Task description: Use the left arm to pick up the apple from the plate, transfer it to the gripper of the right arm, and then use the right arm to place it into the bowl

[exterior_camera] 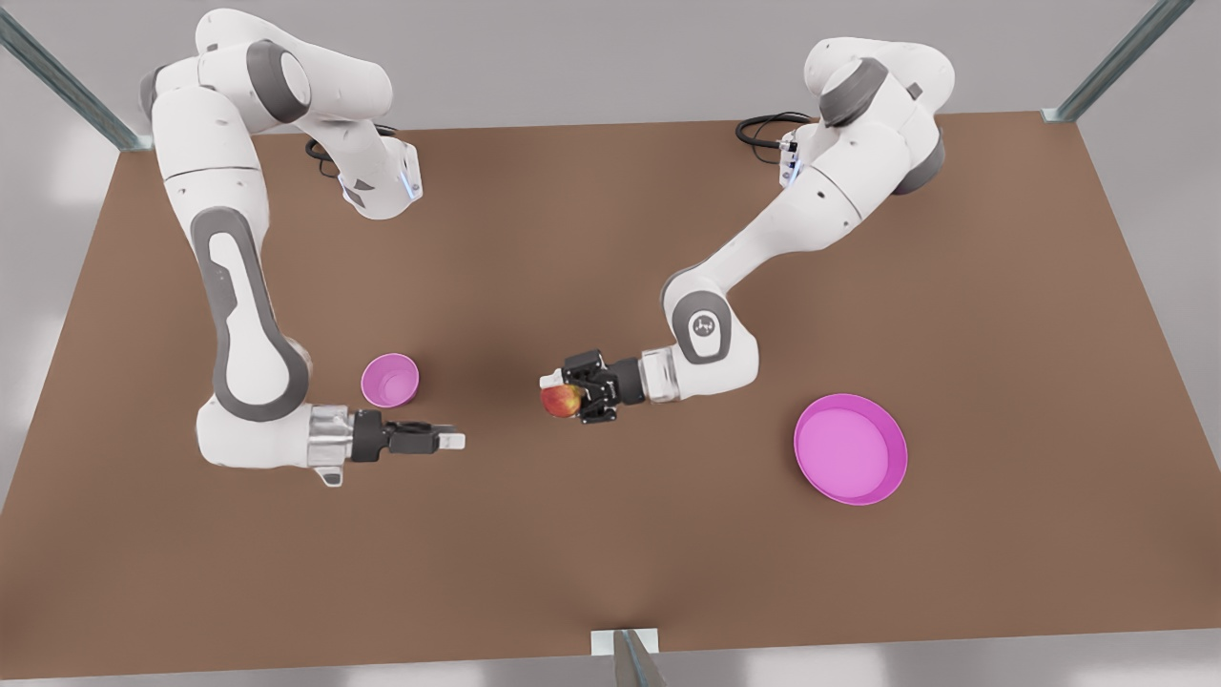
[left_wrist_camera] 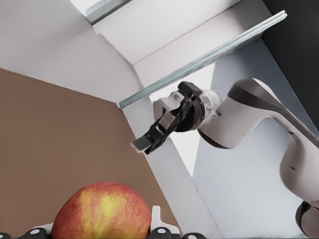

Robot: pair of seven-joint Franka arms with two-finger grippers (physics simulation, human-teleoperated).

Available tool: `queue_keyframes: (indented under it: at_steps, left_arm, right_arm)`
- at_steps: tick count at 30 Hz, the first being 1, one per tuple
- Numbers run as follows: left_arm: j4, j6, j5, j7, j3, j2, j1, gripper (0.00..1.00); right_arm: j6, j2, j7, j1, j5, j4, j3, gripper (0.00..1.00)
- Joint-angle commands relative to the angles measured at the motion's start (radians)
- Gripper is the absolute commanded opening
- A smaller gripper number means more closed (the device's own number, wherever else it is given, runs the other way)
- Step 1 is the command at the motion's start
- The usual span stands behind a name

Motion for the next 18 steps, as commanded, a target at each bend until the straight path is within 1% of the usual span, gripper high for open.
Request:
queue_keyframes:
  at_steps: [1,4,6,7,10,12,13,14,16,18]
  left_arm:
    - [0.004,-0.012,-0.026,0.926,-0.001,0.003,-0.004,0.70]
    - [0.004,-0.012,-0.026,0.925,-0.001,0.008,-0.004,0.70]
    - [0.004,-0.012,-0.026,0.925,0.001,0.009,-0.004,0.70]
    - [0.004,-0.012,-0.026,0.925,0.001,0.009,-0.004,0.70]
    - [0.004,-0.012,-0.026,0.925,-0.001,0.015,-0.007,0.70]
    - [0.005,-0.012,-0.026,0.925,-0.005,0.015,-0.007,0.70]
    - [0.005,-0.012,-0.026,0.925,-0.007,0.015,-0.007,0.70]
    - [0.005,-0.012,-0.026,0.925,-0.007,0.015,-0.007,0.68]
    - [0.005,-0.012,-0.026,0.925,-0.007,0.017,-0.007,0.68]
    - [0.005,-0.012,-0.026,0.925,-0.007,0.020,-0.009,0.69]
  right_arm:
    - [0.080,-0.003,-0.251,-0.001,0.113,-0.027,0.005,1.00]
    - [0.084,-0.031,-0.400,-0.010,0.244,-0.155,0.019,1.00]
    - [0.074,-0.030,-0.487,-0.022,0.319,-0.217,0.034,1.00]
    - [0.068,-0.026,-0.521,-0.022,0.324,-0.230,0.035,1.00]
    - [0.065,-0.007,-0.645,-0.021,0.327,-0.251,0.042,1.00]
    - [0.023,0.029,-0.762,-0.022,0.355,-0.264,0.052,1.00]
    - [0.019,0.033,-0.768,-0.024,0.355,-0.257,0.052,1.00]
    - [0.019,0.055,-0.858,-0.022,0.356,-0.247,0.054,1.00]
    - [0.029,0.055,-0.849,-0.013,0.381,-0.227,0.075,1.00]
    - [0.028,0.044,-0.863,0.005,0.381,-0.236,0.078,1.00]
